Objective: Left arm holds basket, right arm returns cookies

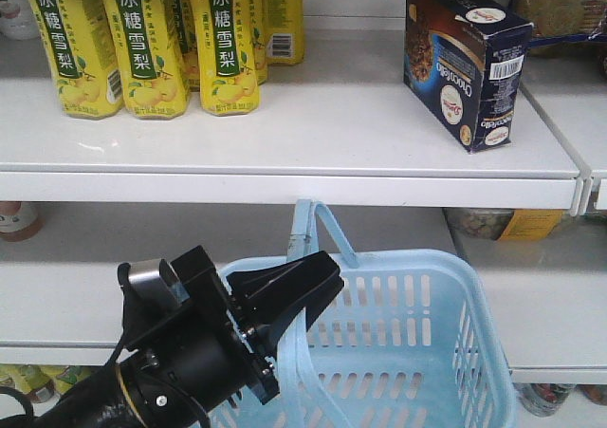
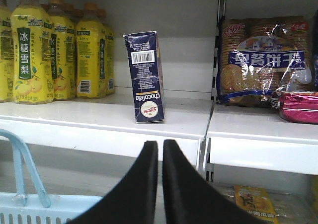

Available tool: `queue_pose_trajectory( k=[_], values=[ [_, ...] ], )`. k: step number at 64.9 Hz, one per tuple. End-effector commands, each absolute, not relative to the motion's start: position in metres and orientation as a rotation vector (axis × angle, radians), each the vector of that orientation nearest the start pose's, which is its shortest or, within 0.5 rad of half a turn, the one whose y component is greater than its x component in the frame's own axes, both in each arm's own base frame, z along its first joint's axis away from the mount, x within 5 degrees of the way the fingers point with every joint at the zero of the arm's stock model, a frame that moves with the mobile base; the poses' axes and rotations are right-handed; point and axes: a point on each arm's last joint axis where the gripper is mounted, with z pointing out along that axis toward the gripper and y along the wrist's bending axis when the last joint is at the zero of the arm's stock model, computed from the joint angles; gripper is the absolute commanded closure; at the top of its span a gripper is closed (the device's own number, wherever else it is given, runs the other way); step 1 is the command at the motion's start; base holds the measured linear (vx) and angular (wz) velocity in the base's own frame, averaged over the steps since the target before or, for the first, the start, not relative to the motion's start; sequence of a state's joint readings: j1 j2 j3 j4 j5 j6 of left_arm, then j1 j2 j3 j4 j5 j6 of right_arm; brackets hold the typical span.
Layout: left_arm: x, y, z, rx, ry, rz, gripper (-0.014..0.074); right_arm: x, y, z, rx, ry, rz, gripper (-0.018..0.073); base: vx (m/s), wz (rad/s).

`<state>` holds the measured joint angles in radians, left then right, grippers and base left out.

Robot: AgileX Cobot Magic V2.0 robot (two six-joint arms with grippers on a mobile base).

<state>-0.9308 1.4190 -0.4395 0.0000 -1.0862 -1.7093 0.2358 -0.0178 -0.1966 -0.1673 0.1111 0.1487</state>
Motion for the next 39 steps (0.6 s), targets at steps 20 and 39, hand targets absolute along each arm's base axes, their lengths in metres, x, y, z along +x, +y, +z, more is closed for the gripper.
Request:
queue_pose_trajectory(
  k=[20,39],
  values=[
    [0.142,-0.183,0.306,-0.489,1.3,-2.175,0.0599,0.036,0.008,0.283,-0.17,1.282,0.16,0.0566,0.0,0.0],
    [0.132,-0.176,0.305,-0.402,1.58,-1.94,0.0599,0.036,0.008,0.283,-0.17,1.282,0.16,0.0566,0.0,0.0]
  ],
)
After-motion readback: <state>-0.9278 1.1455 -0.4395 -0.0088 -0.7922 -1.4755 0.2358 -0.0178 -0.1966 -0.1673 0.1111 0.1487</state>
